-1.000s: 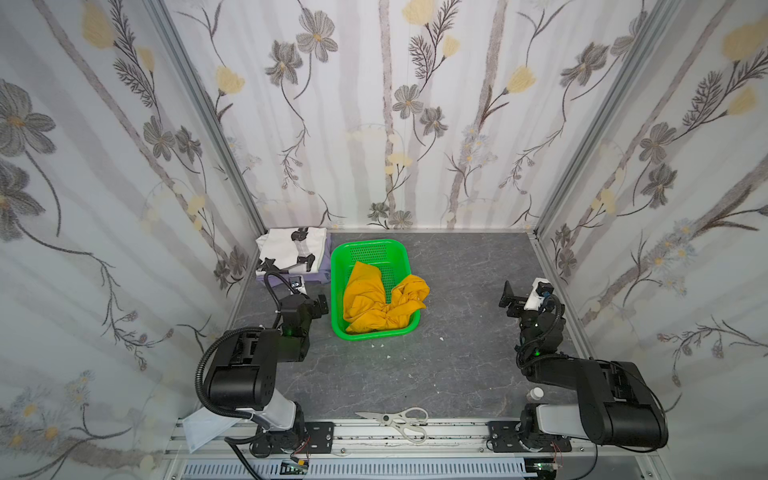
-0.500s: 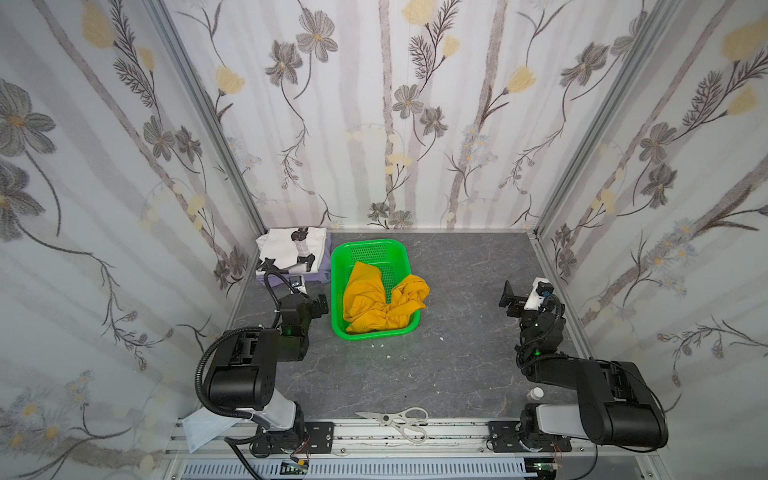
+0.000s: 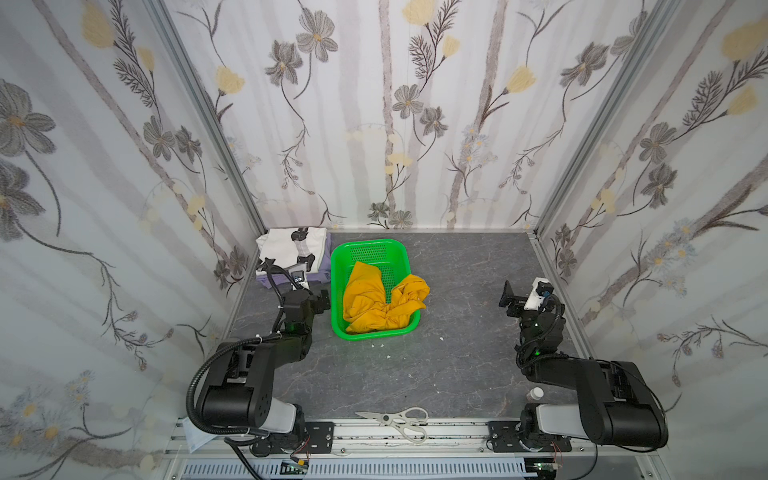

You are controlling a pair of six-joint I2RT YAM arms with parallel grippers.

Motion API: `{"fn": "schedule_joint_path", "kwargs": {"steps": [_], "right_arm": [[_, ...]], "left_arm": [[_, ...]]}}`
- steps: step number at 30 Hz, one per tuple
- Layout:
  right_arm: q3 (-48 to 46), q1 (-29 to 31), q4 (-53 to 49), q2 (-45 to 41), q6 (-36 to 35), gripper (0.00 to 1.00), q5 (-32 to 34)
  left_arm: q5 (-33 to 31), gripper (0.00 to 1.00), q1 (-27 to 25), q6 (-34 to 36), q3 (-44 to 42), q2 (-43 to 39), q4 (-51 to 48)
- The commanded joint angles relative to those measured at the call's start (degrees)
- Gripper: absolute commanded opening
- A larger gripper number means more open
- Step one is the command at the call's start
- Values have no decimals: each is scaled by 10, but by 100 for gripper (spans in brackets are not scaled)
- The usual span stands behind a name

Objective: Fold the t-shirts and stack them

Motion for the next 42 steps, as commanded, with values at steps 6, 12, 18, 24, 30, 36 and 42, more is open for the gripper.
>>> {"fn": "schedule_joint_path", "kwargs": {"steps": [6, 12, 18, 24, 30, 36, 42], "right_arm": [[3, 1, 12, 2, -1, 100, -6], [7, -2, 5, 0, -1, 100, -21], [163, 1, -327, -46, -3, 100, -67], [310, 22, -594, -26, 59, 100, -128], [330, 75, -656, -86, 88, 100, -175], [288, 108, -701, -185, 93, 100, -196], [246, 112, -711, -267, 96, 100, -207]], "left_arm": [[-340, 100, -104, -115, 121, -86, -314], [-258, 100, -164, -180, 254, -119, -554], [-40, 100, -186, -184, 344, -78, -671], [57, 100, -212, -219, 423, 23, -767], [26, 100, -259, -233, 515, 150, -880], [17, 100, -274, -236, 552, 254, -908], [80, 85, -275, -245, 536, 301, -834]]}}
